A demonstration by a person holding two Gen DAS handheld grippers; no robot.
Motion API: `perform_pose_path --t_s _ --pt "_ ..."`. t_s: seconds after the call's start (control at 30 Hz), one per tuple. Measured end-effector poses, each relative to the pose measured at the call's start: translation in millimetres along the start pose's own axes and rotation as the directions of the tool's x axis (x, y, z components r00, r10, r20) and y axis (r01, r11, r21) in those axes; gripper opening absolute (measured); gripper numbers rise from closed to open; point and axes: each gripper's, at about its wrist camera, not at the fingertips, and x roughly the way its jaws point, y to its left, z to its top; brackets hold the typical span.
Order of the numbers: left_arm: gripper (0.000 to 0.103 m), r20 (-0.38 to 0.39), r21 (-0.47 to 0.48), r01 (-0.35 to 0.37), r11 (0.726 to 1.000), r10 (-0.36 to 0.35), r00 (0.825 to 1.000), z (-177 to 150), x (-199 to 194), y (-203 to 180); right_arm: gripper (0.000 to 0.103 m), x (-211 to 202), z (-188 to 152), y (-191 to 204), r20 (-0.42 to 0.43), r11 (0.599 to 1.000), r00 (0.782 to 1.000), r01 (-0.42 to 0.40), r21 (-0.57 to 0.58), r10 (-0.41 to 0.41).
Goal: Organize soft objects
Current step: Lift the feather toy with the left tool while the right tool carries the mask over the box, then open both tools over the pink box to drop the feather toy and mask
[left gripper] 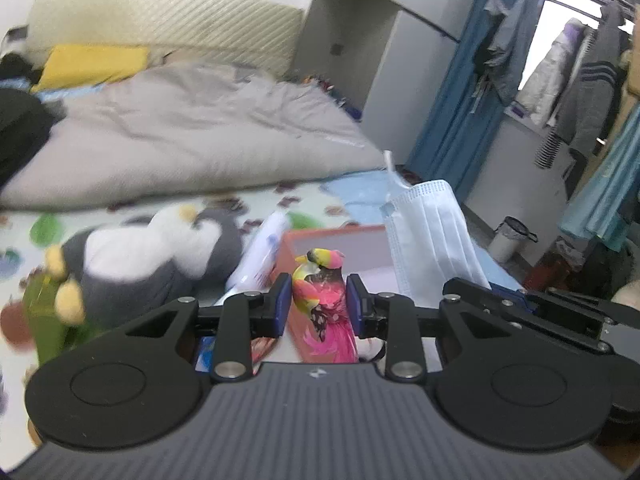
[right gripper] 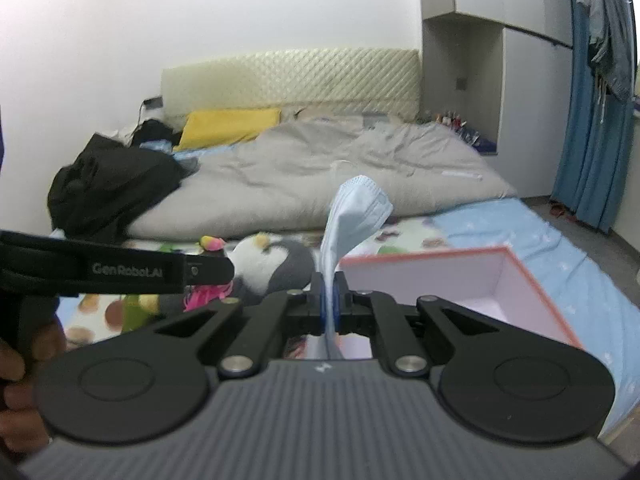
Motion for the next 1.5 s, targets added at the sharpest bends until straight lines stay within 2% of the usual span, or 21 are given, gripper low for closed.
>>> perform_pose_path --t_s 0.13,0.27,0.43,0.57,0.7,0.8,0.97,1.07,1.2,1.27,1.3,1.37,1.5 --pt "0.034 0.007 0.024 0.044 0.999 -0.044 0.999 21 10 -21 0.007 -3 18 -18 0.034 0.999 0.999 0.032 0.003 -0.032" --pt "0.034 0.007 0.072 0.066 0.995 -0.066 0.998 38 29 -44 0.007 3 31 -43 0.02 0.998 0.998 0.054 0.039 -0.055" --pt "0.034 -0.044 0.132 0.082 0.988 -0.076 0.996 47 66 -74 0.007 25 32 -83 -0.077 0.989 0.994 0.091 0.12 -0.082" --pt "0.034 -0.129 0.166 0.107 0.98 -0.086 0.988 43 101 -93 0.007 45 20 -114 -0.182 0.977 0.978 0.132 0.167 -0.101" --pt "0.034 -0.221 0.163 0.143 0.976 -0.105 0.97 32 134 -106 0.007 59 3 -137 -0.277 0.965 0.957 0.151 0.213 -0.089" --pt "0.034 -0.275 0.166 0.142 0.976 -0.093 0.957 22 156 -113 0.007 68 -14 -151 -0.341 0.96 0.936 0.174 0.217 -0.093" --pt "0.034 -0.366 0.166 0.15 0.975 -0.08 0.927 3 187 -116 0.008 77 -40 -171 -0.41 0.946 0.906 0.22 0.239 -0.107" --pt "0.034 -0.399 0.181 0.141 0.973 -0.058 0.915 -8 196 -118 0.009 77 -51 -180 -0.429 0.938 0.897 0.231 0.261 -0.101" --pt "0.036 -0.416 0.178 0.141 0.974 -0.055 0.908 -15 201 -117 0.01 77 -58 -183 -0.444 0.934 0.891 0.236 0.269 -0.097" --pt "0.047 -0.432 0.158 0.14 0.977 -0.059 0.9 -15 204 -115 0.016 78 -61 -183 -0.451 0.934 0.887 0.238 0.268 -0.096" --pt "0.049 -0.428 0.148 0.139 0.979 -0.063 0.902 -15 199 -115 0.033 77 -61 -184 -0.452 0.934 0.886 0.24 0.264 -0.1" --pt "0.051 -0.418 0.139 0.14 0.98 -0.07 0.906 -13 194 -113 0.054 74 -61 -184 -0.442 0.935 0.891 0.243 0.26 -0.109" --pt "0.051 -0.38 0.143 0.147 0.979 -0.083 0.921 -7 179 -113 0.055 65 -57 -183 -0.408 0.934 0.906 0.234 0.269 -0.109"
